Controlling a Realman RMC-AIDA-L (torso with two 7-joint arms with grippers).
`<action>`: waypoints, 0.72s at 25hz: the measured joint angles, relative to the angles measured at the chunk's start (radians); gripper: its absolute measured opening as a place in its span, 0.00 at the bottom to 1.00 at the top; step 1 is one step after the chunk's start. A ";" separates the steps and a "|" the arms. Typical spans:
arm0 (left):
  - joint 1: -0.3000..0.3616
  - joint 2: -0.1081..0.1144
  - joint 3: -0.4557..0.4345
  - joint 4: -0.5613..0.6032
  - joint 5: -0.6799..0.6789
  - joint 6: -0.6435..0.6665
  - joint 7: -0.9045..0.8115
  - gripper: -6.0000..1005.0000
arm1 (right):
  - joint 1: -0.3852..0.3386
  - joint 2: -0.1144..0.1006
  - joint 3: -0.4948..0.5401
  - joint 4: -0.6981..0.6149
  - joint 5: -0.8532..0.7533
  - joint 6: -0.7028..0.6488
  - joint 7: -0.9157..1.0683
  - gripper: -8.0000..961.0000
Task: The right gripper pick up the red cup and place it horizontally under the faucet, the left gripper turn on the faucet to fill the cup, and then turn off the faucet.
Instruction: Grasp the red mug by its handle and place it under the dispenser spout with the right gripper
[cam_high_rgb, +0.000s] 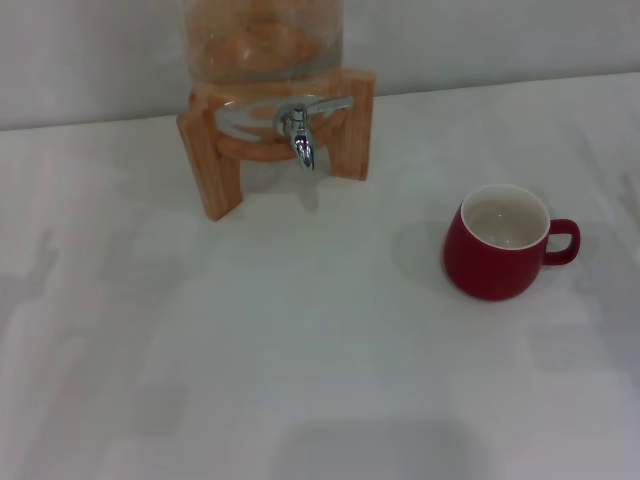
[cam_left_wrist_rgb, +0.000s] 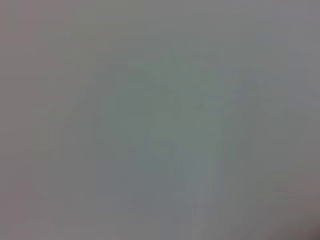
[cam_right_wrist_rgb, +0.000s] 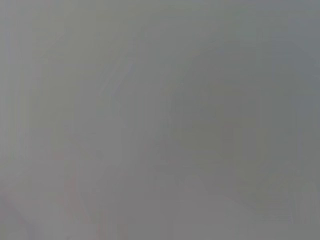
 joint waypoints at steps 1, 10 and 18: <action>0.000 0.000 0.000 0.000 0.000 0.000 0.000 0.83 | -0.002 0.000 -0.006 0.000 -0.002 0.000 0.002 0.91; -0.006 0.000 0.000 0.003 0.003 0.000 -0.001 0.83 | -0.040 -0.001 -0.121 0.000 -0.004 -0.007 0.043 0.91; -0.015 0.000 0.003 0.001 0.006 -0.001 -0.006 0.83 | -0.072 -0.003 -0.191 0.002 -0.003 -0.018 0.062 0.91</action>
